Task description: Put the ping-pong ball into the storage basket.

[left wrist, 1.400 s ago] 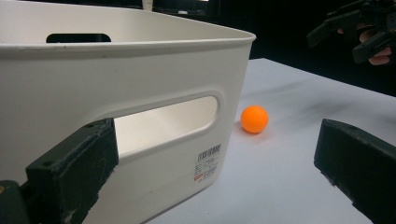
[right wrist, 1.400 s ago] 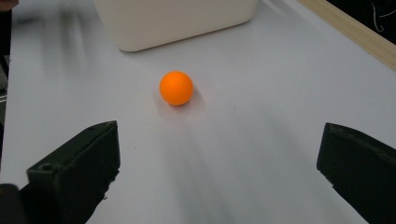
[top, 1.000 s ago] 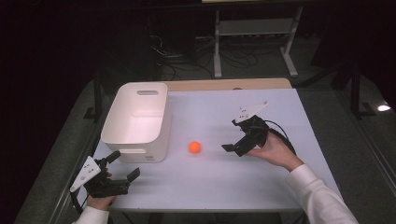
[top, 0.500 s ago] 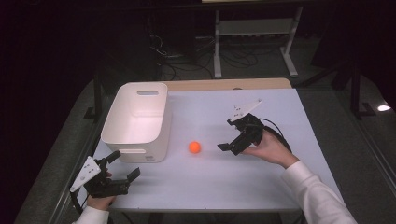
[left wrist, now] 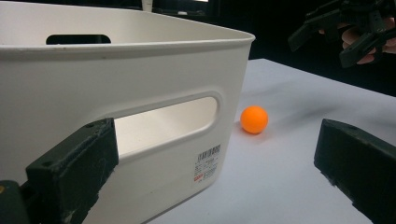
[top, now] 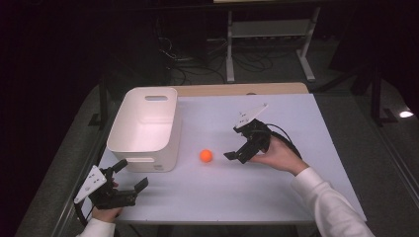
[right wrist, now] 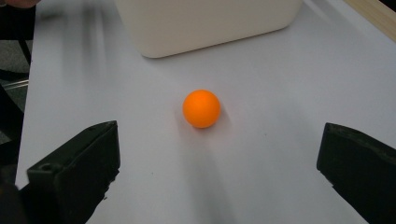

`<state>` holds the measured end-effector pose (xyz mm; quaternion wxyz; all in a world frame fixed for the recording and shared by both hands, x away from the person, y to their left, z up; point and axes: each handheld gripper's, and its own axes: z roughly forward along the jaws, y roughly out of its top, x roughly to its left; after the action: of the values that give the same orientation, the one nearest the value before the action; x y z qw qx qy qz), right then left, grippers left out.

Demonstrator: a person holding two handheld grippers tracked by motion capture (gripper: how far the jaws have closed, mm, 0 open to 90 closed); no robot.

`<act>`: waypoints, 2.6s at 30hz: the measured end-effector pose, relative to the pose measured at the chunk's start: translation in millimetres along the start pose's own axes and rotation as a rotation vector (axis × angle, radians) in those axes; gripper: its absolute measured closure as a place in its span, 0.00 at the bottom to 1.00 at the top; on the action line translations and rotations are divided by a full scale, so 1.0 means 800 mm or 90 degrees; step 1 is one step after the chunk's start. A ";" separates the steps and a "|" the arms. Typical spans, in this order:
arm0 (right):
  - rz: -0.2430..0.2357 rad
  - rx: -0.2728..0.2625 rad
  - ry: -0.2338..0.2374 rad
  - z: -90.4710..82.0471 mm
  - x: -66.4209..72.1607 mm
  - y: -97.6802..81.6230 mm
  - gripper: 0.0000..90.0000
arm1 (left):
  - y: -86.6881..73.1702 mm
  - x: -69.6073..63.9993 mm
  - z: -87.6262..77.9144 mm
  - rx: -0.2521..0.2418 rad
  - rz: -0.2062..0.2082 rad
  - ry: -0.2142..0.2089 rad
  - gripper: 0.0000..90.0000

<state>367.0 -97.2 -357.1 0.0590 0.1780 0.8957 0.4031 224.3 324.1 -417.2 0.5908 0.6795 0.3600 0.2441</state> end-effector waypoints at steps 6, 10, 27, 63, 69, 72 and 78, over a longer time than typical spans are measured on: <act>0.001 -0.005 0.006 0.008 -0.004 0.008 0.00 | 0.000 0.000 0.000 0.001 0.001 0.000 0.00; -0.001 -0.003 0.007 0.012 -0.005 0.010 0.00 | 0.000 0.000 0.000 0.000 0.000 0.000 0.00; 0.008 0.006 0.012 0.031 -0.015 0.014 0.00 | 0.000 0.000 0.000 0.001 0.000 0.001 0.00; -0.012 0.033 0.056 0.077 -0.011 0.028 0.00 | 0.000 0.001 -0.001 0.001 0.005 -0.001 0.00; -0.012 0.036 0.059 0.082 -0.011 0.029 0.00 | 0.000 0.001 -0.001 -0.001 0.002 0.000 0.00; -0.010 0.036 0.063 0.085 -0.009 0.030 0.00 | 0.000 0.001 -0.001 0.000 0.003 0.000 0.00; -0.008 0.045 0.066 0.091 -0.010 0.028 0.00 | 0.000 0.001 -0.001 0.000 0.004 -0.001 0.00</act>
<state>398.5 -35.2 -389.2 0.0089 0.1532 0.9124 0.3794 224.2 325.1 -417.0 0.5903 0.6807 0.3578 0.2455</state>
